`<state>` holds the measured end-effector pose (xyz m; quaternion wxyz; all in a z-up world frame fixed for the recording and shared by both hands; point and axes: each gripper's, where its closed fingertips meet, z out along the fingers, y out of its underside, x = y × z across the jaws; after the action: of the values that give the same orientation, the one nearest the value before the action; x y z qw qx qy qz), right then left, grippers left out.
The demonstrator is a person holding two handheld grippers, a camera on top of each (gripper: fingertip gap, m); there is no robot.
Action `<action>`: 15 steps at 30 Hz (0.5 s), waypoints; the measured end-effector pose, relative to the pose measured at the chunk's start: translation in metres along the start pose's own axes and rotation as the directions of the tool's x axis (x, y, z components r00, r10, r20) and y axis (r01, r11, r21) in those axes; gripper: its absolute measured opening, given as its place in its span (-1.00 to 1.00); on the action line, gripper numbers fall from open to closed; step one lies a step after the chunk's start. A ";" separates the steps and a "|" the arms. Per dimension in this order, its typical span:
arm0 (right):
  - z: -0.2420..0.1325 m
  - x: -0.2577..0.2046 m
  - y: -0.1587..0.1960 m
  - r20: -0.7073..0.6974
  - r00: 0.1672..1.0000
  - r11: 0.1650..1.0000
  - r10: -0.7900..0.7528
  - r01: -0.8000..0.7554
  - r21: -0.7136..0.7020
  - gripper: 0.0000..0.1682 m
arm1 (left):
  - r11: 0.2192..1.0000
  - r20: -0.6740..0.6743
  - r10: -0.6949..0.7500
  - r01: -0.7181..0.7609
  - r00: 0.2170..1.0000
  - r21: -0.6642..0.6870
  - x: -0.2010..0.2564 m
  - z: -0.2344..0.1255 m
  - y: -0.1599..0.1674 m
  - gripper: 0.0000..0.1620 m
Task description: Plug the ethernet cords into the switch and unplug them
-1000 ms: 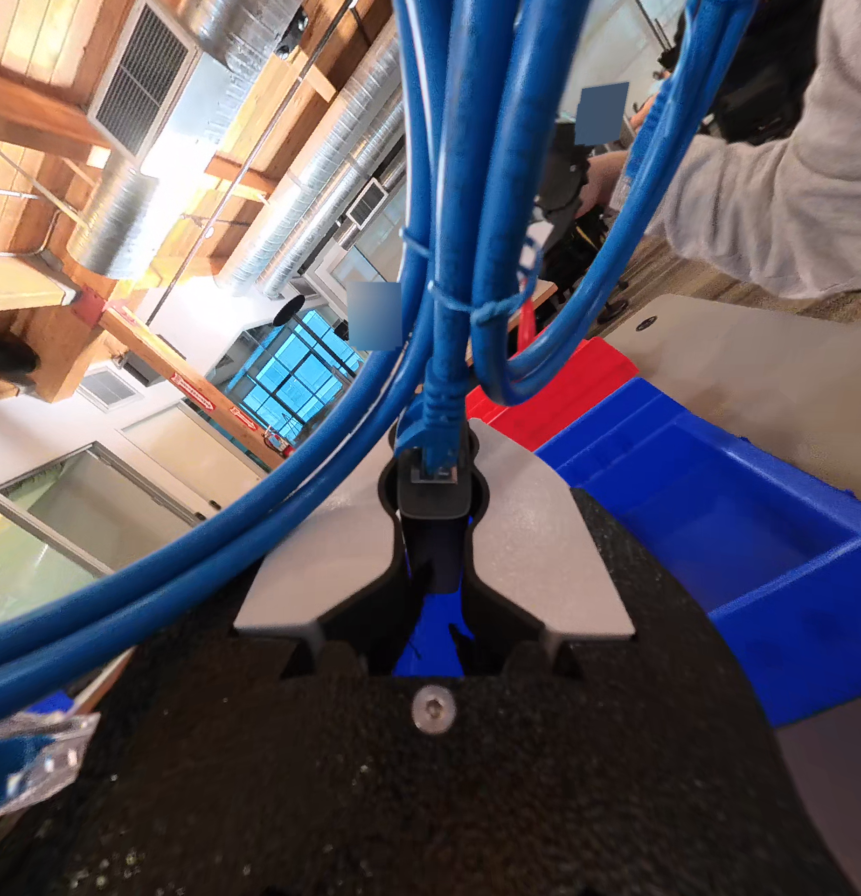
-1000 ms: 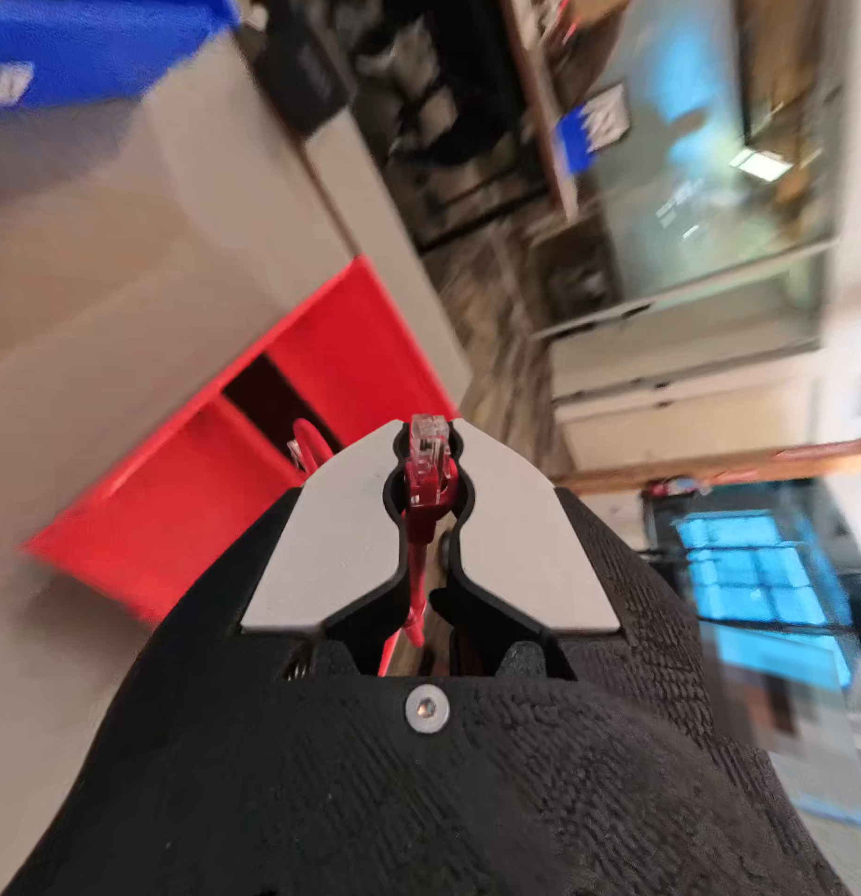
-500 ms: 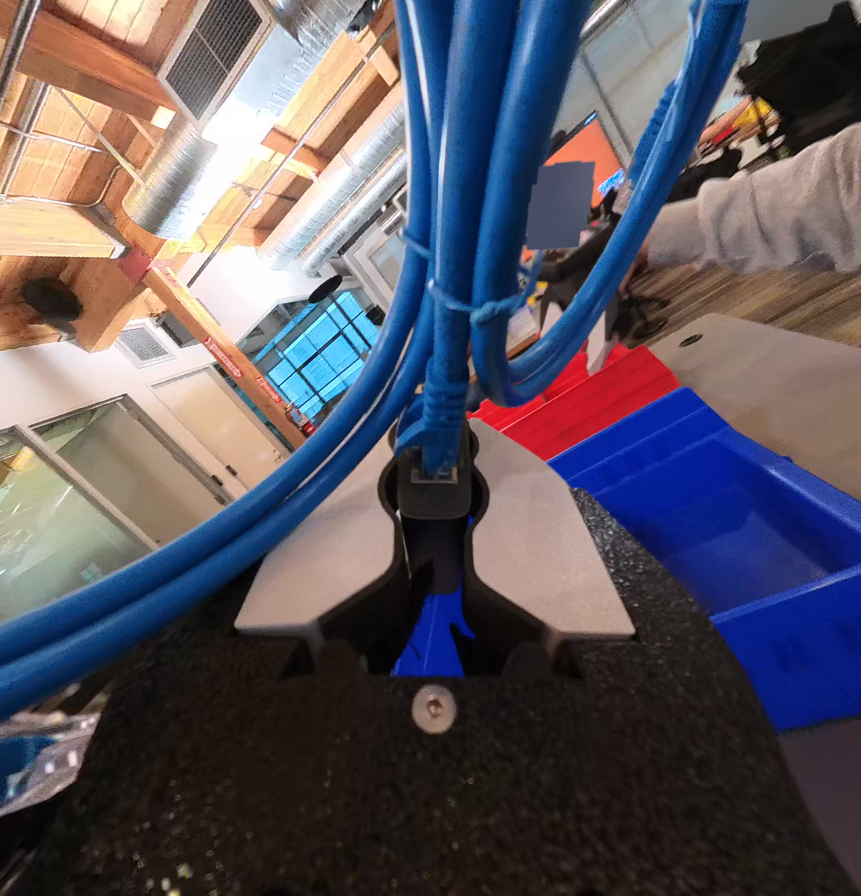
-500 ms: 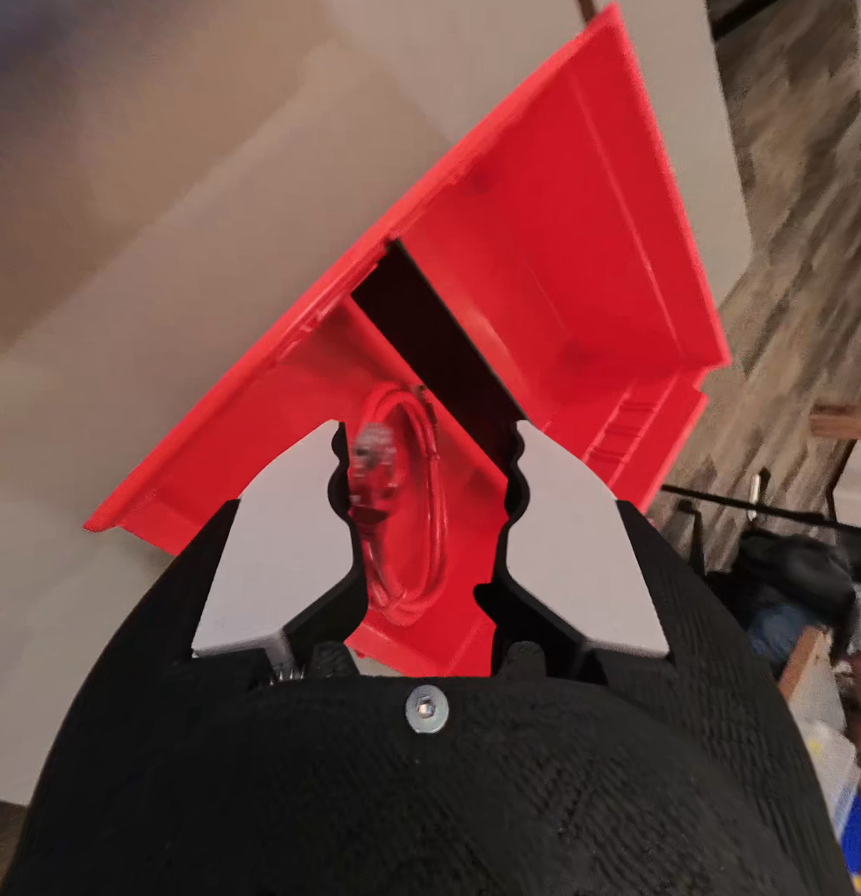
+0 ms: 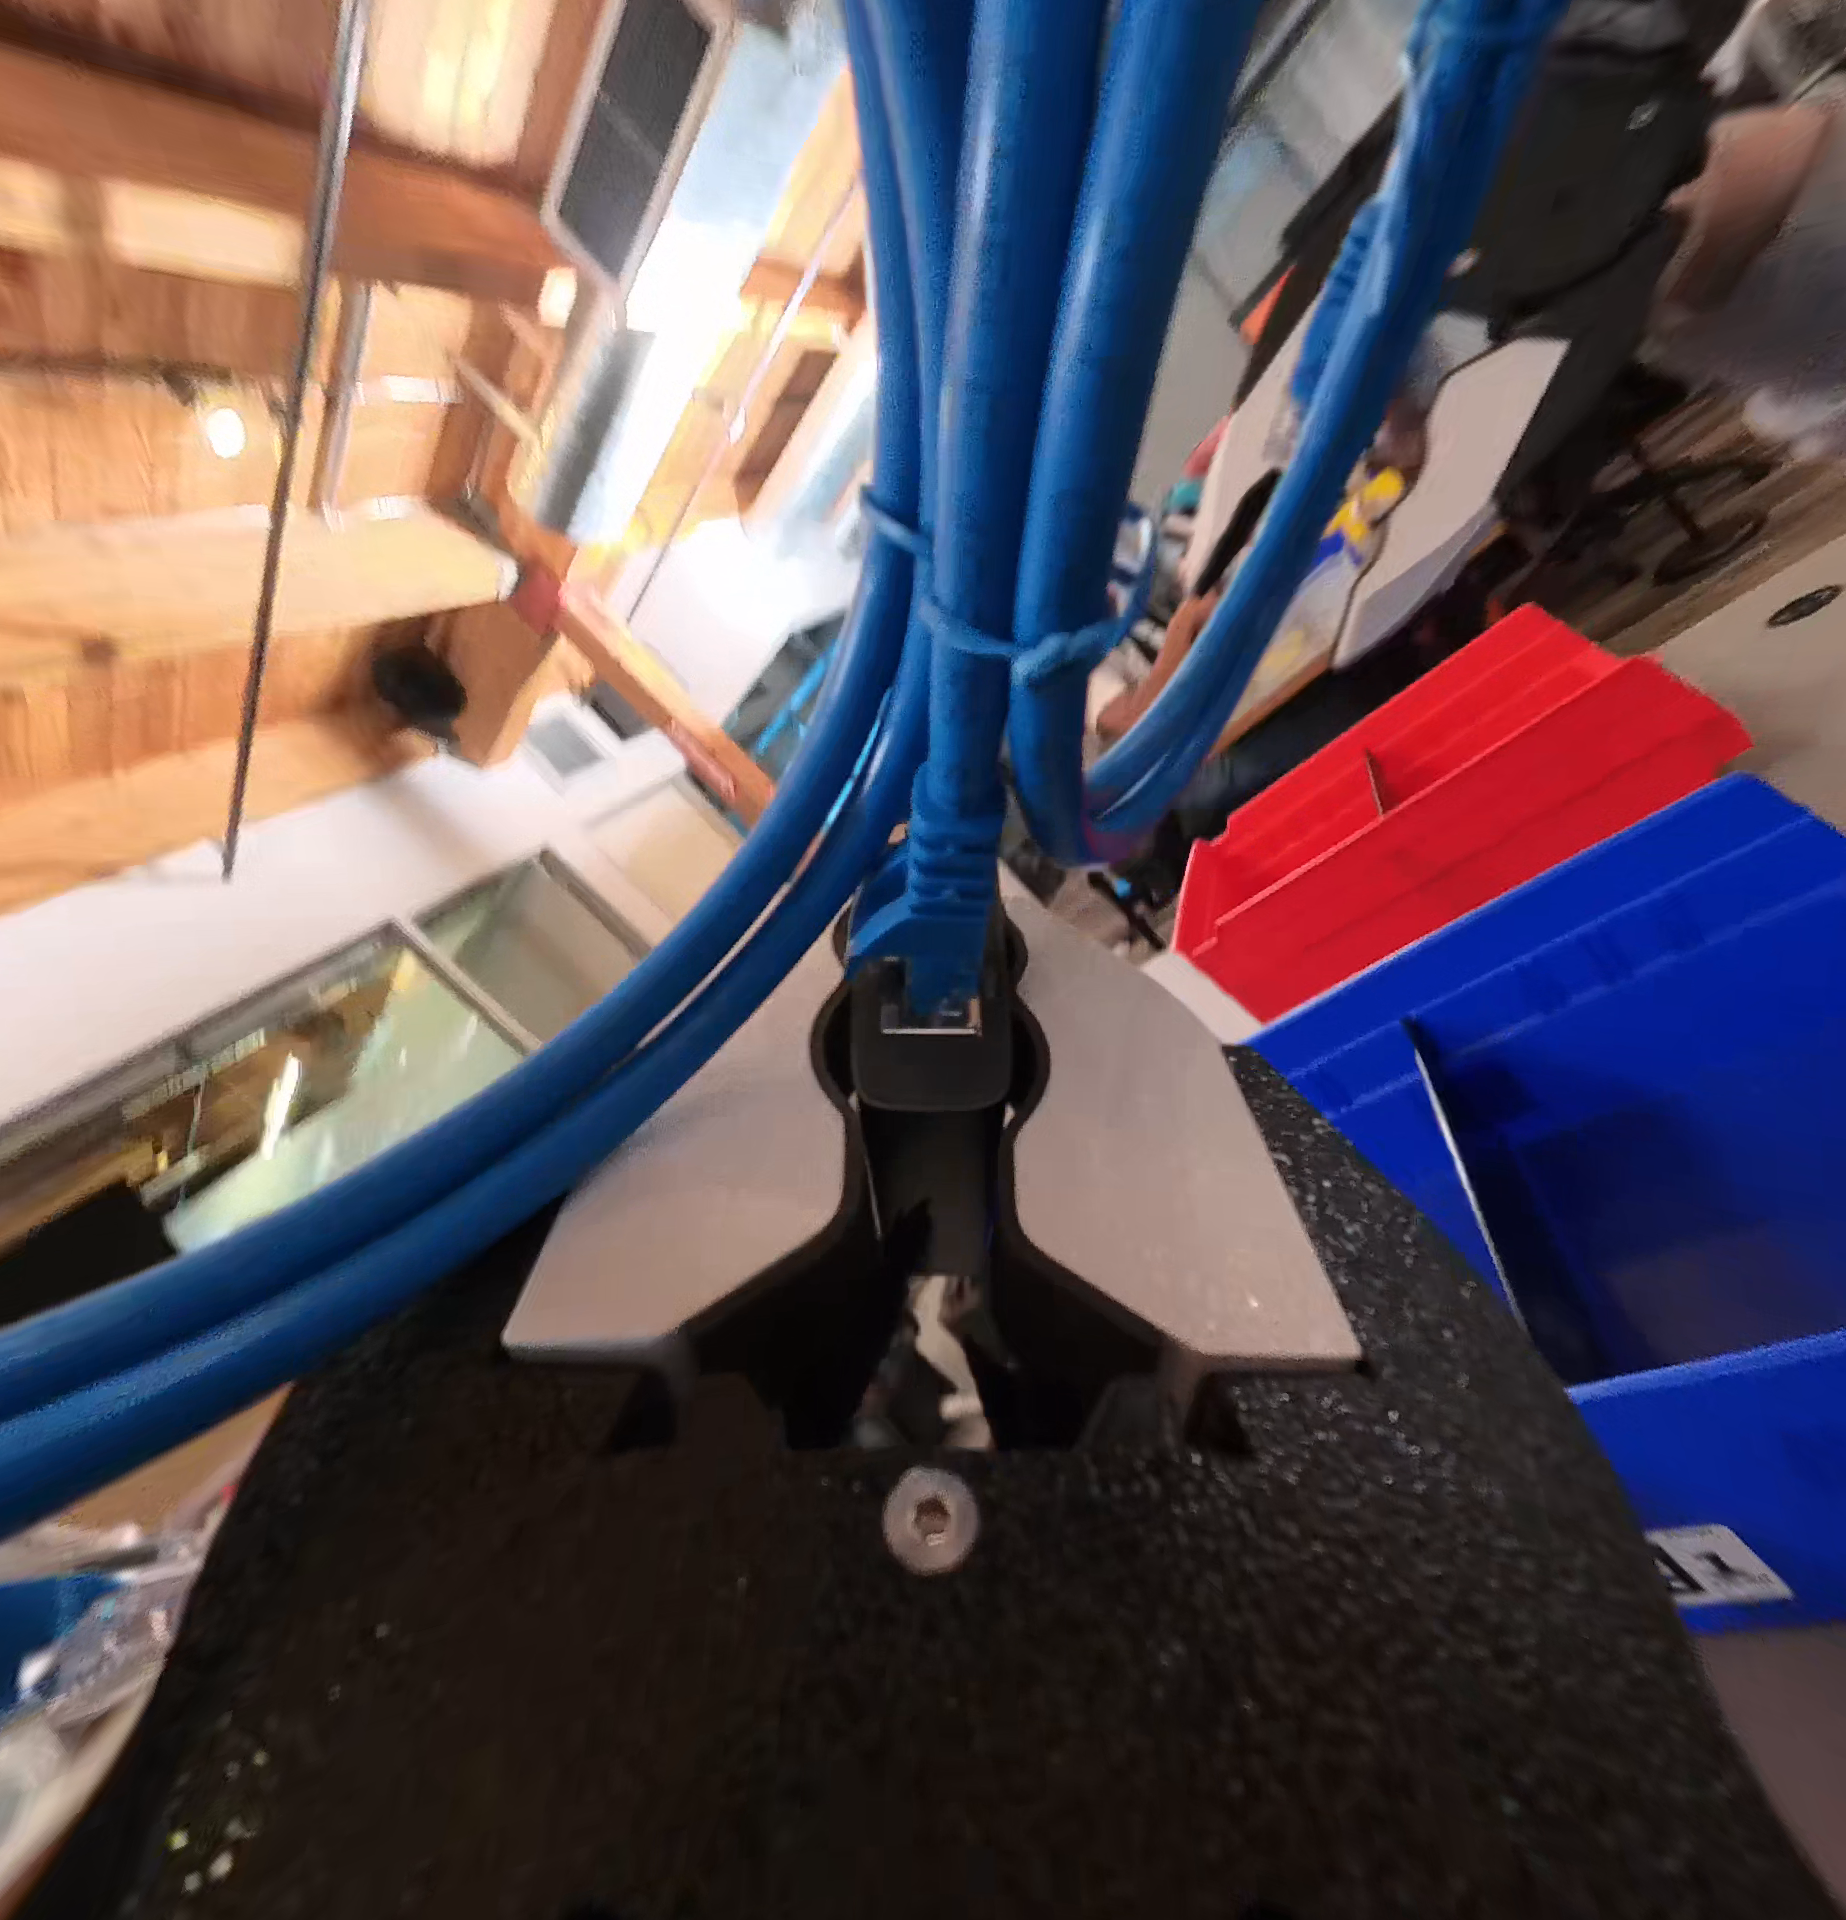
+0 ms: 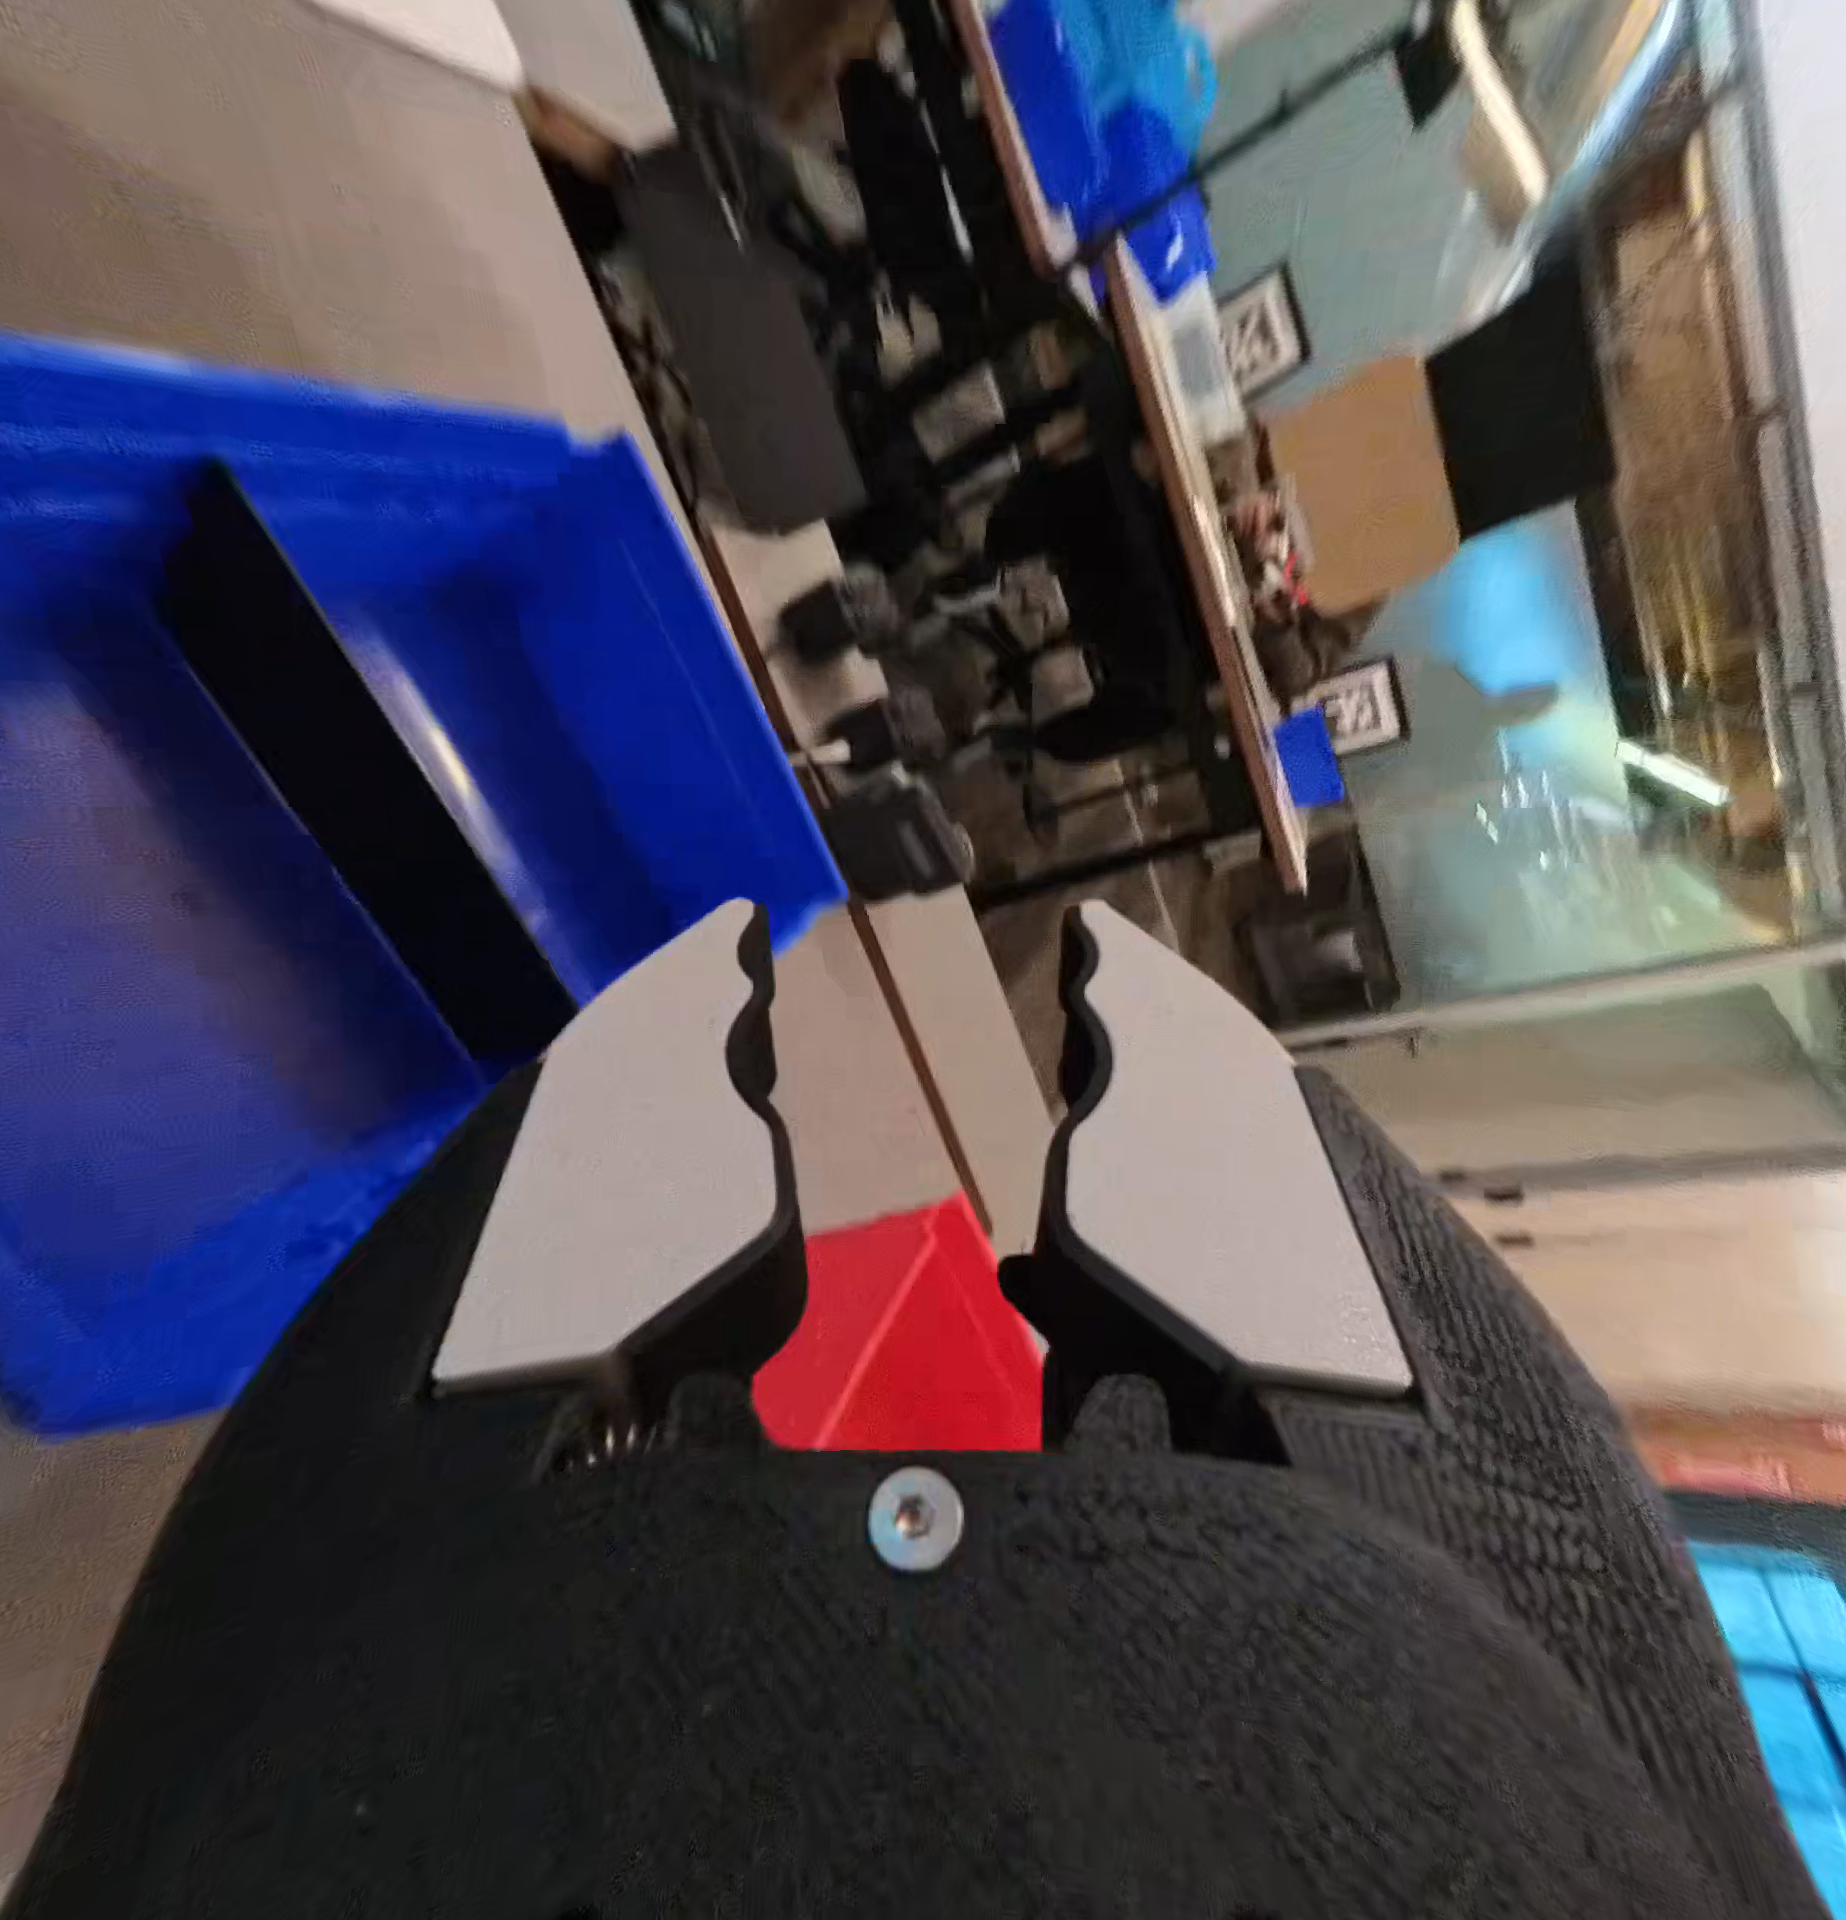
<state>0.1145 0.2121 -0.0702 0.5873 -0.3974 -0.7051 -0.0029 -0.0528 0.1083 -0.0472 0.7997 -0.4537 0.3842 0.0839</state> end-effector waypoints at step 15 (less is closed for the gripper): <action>0.024 -0.055 -0.160 0.047 0.985 0.791 -0.167 0.105 0.603 -0.48 | 0.958 -0.134 0.284 -0.288 0.949 -0.007 0.022 -0.012 -0.025 -0.75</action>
<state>0.0038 0.0837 -0.0491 0.6454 -0.1396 -0.7247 0.1969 -0.0320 0.0798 -0.0500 0.7460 -0.4082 0.4966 0.1738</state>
